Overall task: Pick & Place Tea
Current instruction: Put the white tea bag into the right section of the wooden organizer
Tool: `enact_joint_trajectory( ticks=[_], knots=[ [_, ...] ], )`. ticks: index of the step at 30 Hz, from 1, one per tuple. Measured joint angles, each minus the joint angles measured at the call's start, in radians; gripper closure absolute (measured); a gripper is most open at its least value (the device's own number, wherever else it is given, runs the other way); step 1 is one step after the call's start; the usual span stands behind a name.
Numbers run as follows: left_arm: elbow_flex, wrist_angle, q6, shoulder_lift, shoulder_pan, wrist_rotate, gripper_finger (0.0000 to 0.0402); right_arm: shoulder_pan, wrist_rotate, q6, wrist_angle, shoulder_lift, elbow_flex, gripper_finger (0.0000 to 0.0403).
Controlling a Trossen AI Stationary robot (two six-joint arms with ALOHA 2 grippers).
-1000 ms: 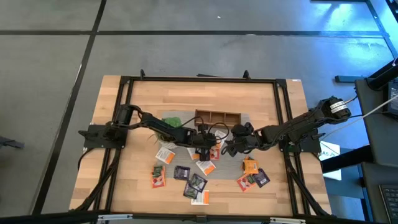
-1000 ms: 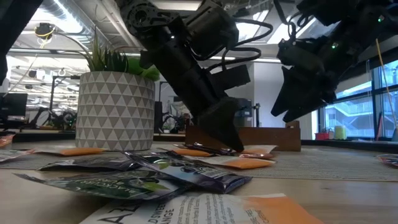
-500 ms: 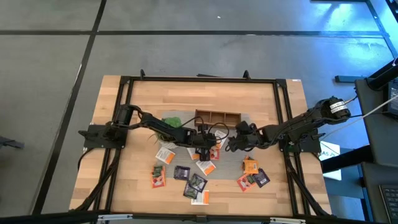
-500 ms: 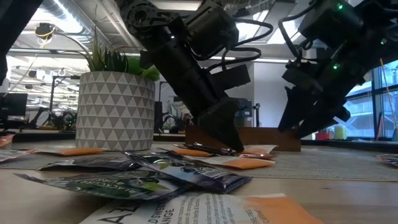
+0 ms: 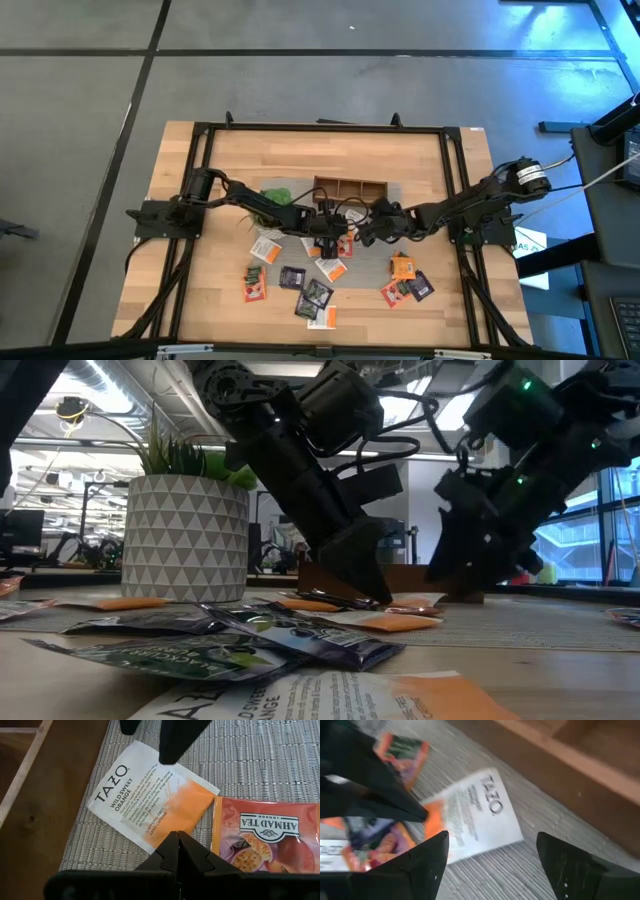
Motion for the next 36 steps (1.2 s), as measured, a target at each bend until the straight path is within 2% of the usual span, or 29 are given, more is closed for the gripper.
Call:
enact_joint_trajectory(
  ticks=[6,17,26,36],
  knots=[
    [0.000,0.023,0.000,0.008,0.001,0.003,0.0400,-0.016,-0.036,0.020,0.043,0.044,0.001,0.0102],
    [0.000,0.021,0.000,0.008,0.001,0.003,0.0399,-0.017,-0.064,-0.029,0.097,0.049,0.000,0.0112],
    [-0.001,0.018,0.000,0.008,0.000,0.003,0.0399,-0.016,-0.075,-0.078,0.114,0.038,0.000,0.0178],
    [-0.001,0.018,0.000,0.008,0.000,0.004,0.0399,-0.034,-0.041,-0.102,0.108,0.038,0.000,0.0255]
  ],
)
